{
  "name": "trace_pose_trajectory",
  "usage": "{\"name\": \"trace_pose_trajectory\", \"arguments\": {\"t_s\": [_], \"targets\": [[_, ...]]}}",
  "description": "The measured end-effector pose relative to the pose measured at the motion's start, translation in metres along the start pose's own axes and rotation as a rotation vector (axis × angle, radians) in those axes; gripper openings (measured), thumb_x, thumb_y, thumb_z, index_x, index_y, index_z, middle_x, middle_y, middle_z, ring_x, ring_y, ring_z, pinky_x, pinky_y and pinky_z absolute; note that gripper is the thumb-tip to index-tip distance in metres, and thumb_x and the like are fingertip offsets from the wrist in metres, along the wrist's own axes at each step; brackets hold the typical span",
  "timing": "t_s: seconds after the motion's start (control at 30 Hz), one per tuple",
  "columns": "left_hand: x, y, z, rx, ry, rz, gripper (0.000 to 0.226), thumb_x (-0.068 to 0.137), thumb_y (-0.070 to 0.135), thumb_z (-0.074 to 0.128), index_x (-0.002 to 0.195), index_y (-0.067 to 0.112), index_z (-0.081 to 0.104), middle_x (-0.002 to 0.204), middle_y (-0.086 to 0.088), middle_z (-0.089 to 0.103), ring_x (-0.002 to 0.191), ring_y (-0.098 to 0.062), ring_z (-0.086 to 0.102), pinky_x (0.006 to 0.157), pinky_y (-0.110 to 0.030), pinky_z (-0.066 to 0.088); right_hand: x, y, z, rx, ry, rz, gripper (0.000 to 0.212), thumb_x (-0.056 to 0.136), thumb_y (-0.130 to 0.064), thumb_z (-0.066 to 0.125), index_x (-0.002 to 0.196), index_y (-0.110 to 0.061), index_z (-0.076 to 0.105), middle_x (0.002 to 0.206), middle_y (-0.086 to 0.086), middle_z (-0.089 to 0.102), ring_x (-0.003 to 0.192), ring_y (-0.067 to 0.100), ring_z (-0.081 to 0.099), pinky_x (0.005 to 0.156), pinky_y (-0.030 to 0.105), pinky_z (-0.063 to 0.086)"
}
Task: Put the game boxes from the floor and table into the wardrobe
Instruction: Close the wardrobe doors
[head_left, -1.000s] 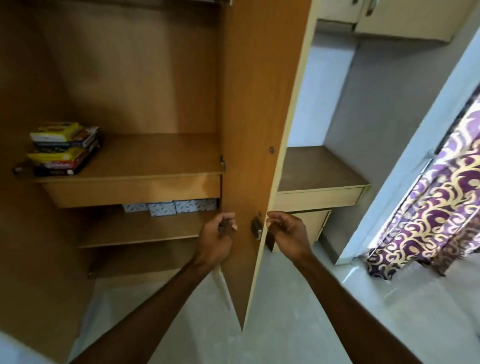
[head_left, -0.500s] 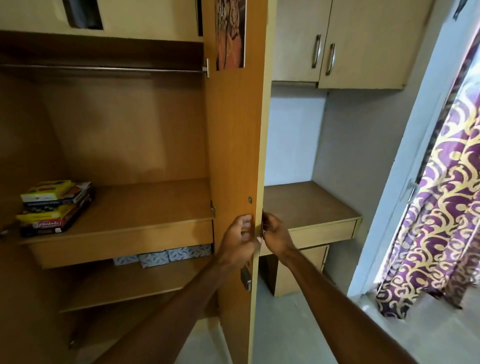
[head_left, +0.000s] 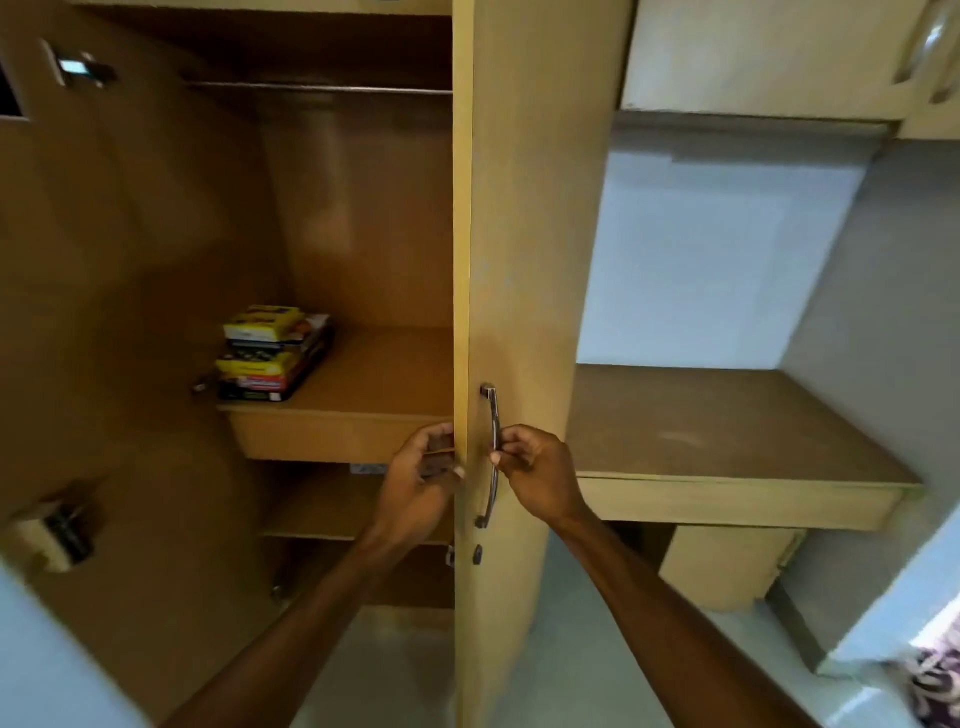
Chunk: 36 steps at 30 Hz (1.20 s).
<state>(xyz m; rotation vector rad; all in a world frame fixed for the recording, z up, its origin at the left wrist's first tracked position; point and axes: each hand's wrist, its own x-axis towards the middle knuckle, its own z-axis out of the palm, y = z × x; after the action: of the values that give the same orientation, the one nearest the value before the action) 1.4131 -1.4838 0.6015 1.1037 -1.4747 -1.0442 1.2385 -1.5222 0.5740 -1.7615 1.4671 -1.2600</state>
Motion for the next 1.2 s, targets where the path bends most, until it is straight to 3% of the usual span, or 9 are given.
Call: {"name": "trace_pose_trajectory", "arguments": {"t_s": [0.27,0.4,0.53,0.6,0.7,0.8,1.0,1.13,1.2], "targets": [[0.081,-0.038,-0.073,-0.016,0.166,-0.023,0.049,0.086,-0.011,0.057,0.131,0.009,0.053,0.122,-0.004,0.063,0.112,-0.014,0.06,0.081,-0.019,0.055,0.079,-0.017,0.1,-0.084,0.036,-0.067,0.009,0.083,-0.02,0.074,0.09,-0.016,0.069,0.077,-0.006,0.072,0.073,0.012,0.068,0.074,0.037,0.058],[0.13,-0.049,-0.096,-0.113,0.246,-0.095,0.035,0.096,-0.011,0.039,0.122,0.005,0.056,0.106,-0.002,0.065,0.095,-0.01,0.064,0.067,-0.009,0.052,0.116,-0.023,0.128,-0.179,0.012,-0.075,0.013,0.085,-0.027,0.073,0.083,-0.018,0.064,0.073,-0.005,0.069,0.067,0.013,0.064,0.066,0.034,0.054],[0.175,-0.065,-0.115,-0.056,0.273,-0.082,0.038,0.092,-0.014,0.045,0.122,0.006,0.056,0.114,-0.01,0.066,0.105,-0.022,0.064,0.076,-0.015,0.054,0.154,-0.026,0.149,-0.226,-0.016,-0.048,0.017,0.087,-0.029,0.071,0.076,-0.022,0.059,0.071,-0.008,0.064,0.066,0.012,0.061,0.058,0.024,0.045],[0.196,-0.068,-0.123,-0.007,0.282,-0.072,0.044,0.089,-0.019,0.044,0.124,0.004,0.056,0.115,-0.01,0.065,0.103,-0.018,0.064,0.078,-0.015,0.054,0.175,-0.025,0.159,-0.231,-0.025,-0.047,0.019,0.087,-0.029,0.07,0.075,-0.024,0.056,0.071,-0.008,0.062,0.066,0.011,0.059,0.057,0.021,0.038],[0.223,-0.069,-0.133,0.007,0.269,-0.075,0.047,0.088,-0.021,0.045,0.128,0.001,0.054,0.116,-0.009,0.063,0.096,-0.008,0.063,0.073,-0.01,0.052,0.205,-0.023,0.17,-0.241,-0.032,-0.056,0.022,0.087,-0.029,0.071,0.073,-0.025,0.055,0.07,-0.008,0.061,0.065,0.011,0.057,0.058,0.023,0.038],[0.255,-0.08,-0.144,0.045,0.235,-0.074,0.047,0.09,-0.013,0.049,0.132,0.008,0.055,0.125,-0.007,0.063,0.108,-0.017,0.064,0.08,-0.016,0.053,0.235,-0.016,0.18,-0.229,-0.043,-0.055,0.019,0.085,-0.027,0.072,0.075,-0.022,0.057,0.075,-0.003,0.067,0.068,0.013,0.06,0.063,0.028,0.046],[0.308,-0.091,-0.151,-0.089,0.189,-0.183,0.055,0.092,-0.019,0.037,0.14,0.007,0.045,0.128,-0.01,0.058,0.098,-0.006,0.059,0.061,-0.011,0.053,0.287,-0.003,0.193,-0.23,-0.054,-0.098,0.012,0.086,-0.023,0.07,0.081,-0.016,0.062,0.079,0.001,0.069,0.073,0.018,0.064,0.07,0.041,0.056],[0.337,-0.098,-0.155,-0.059,0.192,-0.189,0.056,0.094,-0.018,0.032,0.141,0.009,0.045,0.131,-0.009,0.057,0.1,-0.005,0.06,0.062,-0.01,0.053,0.31,0.003,0.197,-0.233,-0.054,-0.109,0.014,0.084,-0.021,0.072,0.077,-0.015,0.061,0.074,0.0,0.066,0.069,0.018,0.062,0.066,0.039,0.054],[0.346,-0.102,-0.155,-0.046,0.202,-0.175,0.055,0.093,-0.015,0.04,0.14,0.011,0.047,0.134,-0.006,0.057,0.109,-0.012,0.062,0.071,-0.011,0.054,0.319,0.007,0.198,-0.226,-0.061,-0.111,0.018,0.085,-0.022,0.072,0.074,-0.016,0.059,0.071,-0.002,0.064,0.067,0.016,0.059,0.062,0.035,0.05]]}}
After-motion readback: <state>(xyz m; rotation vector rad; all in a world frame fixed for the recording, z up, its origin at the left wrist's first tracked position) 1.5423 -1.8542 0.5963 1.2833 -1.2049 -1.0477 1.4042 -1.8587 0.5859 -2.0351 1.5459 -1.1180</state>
